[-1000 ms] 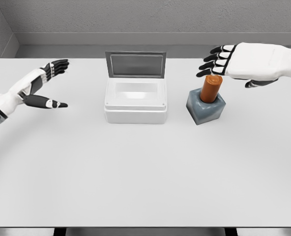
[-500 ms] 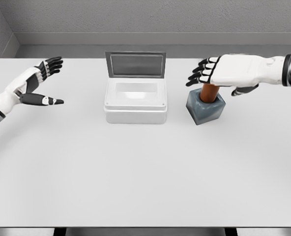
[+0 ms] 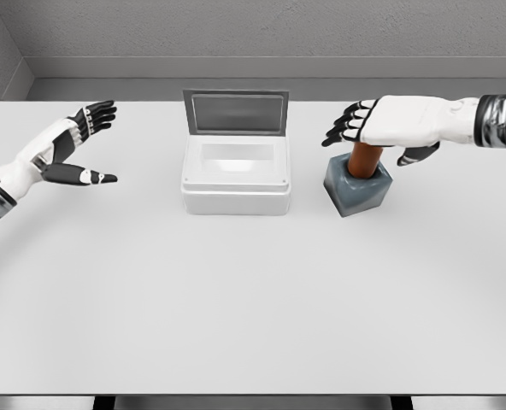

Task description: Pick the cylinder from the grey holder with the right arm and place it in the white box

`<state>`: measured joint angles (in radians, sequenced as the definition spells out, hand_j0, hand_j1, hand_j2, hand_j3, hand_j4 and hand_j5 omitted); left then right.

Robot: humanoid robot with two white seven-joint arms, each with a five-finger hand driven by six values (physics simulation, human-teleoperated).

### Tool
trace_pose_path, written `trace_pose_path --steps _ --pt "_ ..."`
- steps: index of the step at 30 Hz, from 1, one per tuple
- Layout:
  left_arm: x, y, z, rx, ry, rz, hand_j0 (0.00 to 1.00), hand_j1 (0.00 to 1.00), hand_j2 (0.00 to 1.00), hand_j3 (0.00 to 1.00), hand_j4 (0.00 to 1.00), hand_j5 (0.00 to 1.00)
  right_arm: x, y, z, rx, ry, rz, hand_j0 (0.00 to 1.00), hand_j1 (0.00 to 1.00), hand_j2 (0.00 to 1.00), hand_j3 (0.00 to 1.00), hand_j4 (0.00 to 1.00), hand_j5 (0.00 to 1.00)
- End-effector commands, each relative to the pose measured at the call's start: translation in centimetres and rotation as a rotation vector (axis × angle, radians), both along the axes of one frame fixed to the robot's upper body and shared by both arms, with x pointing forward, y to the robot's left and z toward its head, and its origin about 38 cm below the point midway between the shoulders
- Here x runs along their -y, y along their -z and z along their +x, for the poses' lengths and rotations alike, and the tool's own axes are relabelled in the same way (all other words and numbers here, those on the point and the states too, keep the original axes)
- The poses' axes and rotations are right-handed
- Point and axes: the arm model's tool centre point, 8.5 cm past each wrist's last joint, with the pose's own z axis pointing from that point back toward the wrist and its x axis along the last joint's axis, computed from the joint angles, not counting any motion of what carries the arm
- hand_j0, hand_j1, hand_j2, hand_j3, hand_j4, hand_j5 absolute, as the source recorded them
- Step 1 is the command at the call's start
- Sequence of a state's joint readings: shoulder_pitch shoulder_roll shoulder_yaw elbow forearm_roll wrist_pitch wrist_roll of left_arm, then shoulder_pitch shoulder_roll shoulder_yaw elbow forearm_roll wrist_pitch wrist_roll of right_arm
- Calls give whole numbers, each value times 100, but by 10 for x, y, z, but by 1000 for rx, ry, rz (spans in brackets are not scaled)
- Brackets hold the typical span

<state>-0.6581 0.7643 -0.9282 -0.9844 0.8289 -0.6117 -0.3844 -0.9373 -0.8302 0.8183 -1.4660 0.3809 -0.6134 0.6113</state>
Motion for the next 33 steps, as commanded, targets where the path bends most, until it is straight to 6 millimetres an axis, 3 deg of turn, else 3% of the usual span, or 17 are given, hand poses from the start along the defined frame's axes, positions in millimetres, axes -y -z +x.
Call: trace_pose_path --steps 1,25,29,33 --pt "0 -1 0 0 -2 -6 100 100 100 100 100 100 0 5 5 -11 15 7 100 100 100 100 100 100" --pt "8 3 0 -10 34 -6 100 100 100 100 100 100 0 26 19 -49 54 -17 100 100 100 100 100 100" --pt "9 4 0 -12 40 -3 100 100 100 100 100 100 0 25 20 -48 54 -17 65 65 65 65 65 65" --pt "9 4 0 -12 40 -3 100 100 100 100 100 100 0 25 19 -48 53 -15 45 45 45 45 45 45"
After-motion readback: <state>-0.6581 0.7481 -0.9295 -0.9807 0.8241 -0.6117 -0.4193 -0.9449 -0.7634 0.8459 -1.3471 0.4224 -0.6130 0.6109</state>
